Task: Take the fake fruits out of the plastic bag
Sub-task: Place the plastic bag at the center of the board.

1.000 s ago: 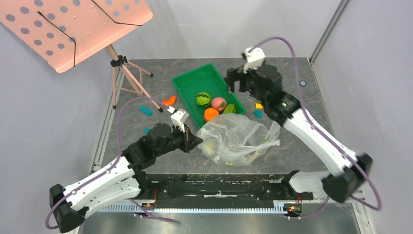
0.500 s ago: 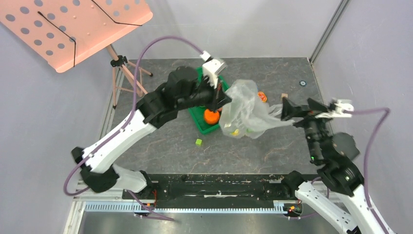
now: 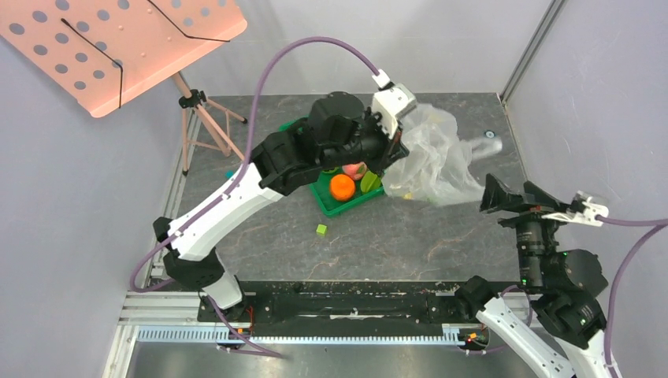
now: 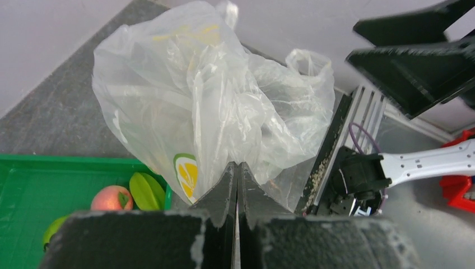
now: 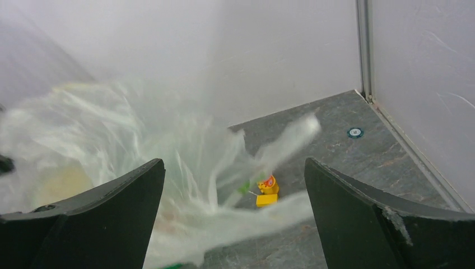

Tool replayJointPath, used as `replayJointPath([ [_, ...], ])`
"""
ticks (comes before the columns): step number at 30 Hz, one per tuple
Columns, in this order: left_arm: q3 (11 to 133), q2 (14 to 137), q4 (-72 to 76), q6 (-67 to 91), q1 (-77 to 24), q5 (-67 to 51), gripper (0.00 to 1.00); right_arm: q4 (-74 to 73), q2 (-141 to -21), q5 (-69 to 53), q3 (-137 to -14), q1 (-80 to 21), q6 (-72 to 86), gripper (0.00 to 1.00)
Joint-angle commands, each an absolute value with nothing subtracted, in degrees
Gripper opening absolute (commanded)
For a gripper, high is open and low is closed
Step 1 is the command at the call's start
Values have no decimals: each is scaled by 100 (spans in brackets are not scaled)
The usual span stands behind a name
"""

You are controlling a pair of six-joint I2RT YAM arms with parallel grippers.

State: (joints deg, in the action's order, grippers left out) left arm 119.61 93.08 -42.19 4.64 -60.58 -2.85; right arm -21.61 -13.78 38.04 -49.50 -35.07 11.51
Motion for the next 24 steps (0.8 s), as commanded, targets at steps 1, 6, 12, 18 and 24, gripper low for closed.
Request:
replayJointPath([
  [1, 12093, 9580, -4438, 120, -6350, -40, 2, -2242, -1066, 4062, -5335, -3507, 1246, 98],
  [6, 12417, 9801, -4351, 160, -6408, -183, 2, -2339, -905, 4086, -5589, -3507, 1253, 98],
  [12, 13477, 10714, -4312, 29, -6400, -221, 2, -2441, -858, 4233, -5601, -3505, 1216, 98],
  [18, 14094, 11224, -3932, 49, -6328, -334, 2, -2533, -966, 4136, -5559, -3503, 1290, 98],
  [24, 11180, 10178, -2559, 472, -6328, -616, 32, -2546, -1051, 3937, -5444, -3507, 1442, 98],
])
